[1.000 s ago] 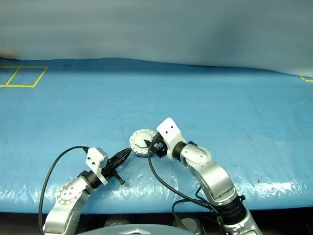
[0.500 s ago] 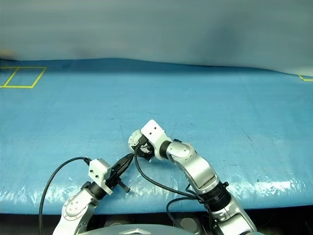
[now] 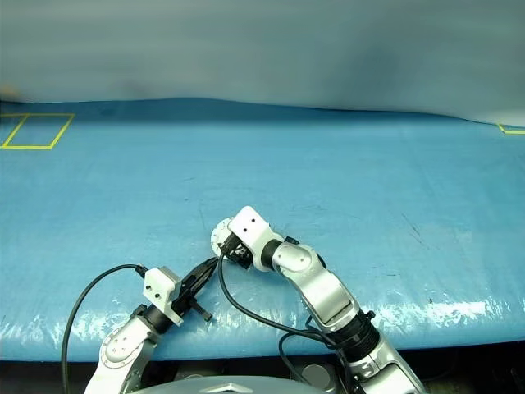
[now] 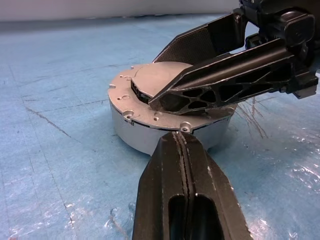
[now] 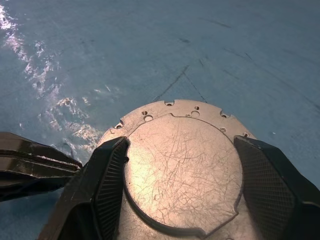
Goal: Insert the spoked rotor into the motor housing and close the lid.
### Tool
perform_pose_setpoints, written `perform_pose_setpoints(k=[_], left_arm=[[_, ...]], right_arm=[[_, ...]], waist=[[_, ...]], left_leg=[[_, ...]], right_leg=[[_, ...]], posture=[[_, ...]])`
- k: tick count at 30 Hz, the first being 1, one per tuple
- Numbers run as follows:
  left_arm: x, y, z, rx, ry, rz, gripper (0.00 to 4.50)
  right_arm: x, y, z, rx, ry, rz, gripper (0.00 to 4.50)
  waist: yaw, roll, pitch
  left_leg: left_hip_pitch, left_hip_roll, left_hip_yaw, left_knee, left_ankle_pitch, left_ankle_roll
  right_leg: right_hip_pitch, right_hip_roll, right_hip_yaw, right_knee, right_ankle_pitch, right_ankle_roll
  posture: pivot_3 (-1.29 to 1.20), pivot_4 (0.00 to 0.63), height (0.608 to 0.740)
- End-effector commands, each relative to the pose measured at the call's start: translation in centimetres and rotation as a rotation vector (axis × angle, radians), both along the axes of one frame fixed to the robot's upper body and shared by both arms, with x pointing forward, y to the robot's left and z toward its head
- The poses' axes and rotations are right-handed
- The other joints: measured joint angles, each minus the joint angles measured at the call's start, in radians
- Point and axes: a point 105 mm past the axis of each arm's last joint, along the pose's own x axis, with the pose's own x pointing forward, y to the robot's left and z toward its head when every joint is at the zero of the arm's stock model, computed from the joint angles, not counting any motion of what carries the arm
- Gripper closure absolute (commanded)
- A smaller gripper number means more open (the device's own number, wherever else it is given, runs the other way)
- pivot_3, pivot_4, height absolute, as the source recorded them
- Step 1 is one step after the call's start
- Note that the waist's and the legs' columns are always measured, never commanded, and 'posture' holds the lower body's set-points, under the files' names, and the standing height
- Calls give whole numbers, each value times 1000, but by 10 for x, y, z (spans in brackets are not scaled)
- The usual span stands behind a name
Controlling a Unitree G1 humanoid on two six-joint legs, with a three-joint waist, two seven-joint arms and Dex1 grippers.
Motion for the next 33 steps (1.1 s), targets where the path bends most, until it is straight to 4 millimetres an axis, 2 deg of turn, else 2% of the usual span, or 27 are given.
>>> perform_pose_setpoints(k=[1,9,23,33], left_arm=[[0,1,4,-11,-33,-6,4500],[0,1,1,-16,-29,-7,4500],[1,0,0,-19,-25,-18,4500],[1,-3,3,-21,-29,-24,4500]], right_arm=[[-1,5,-1,-23,-20,6,1454],[0,1,-4,-48,33,9,1454],[10,-1,20,-75,44,71,1454],[12,-6,10,-140,8,110,1454]], waist=[[0,0,0],[0,0,0],[1,0,0],[1,0,0]], left_leg=[[0,0,0,0,0,0],[1,0,0,0,0,0],[0,0,0,-1,0,0],[0,0,0,-2,0,0]], right_leg=[[0,0,0,0,0,0],[0,0,0,0,0,0],[0,0,0,0,0,0],[-1,0,0,-1,0,-1]], posture=[[0,150,740],[0,150,740],[0,150,740],[0,150,740]])
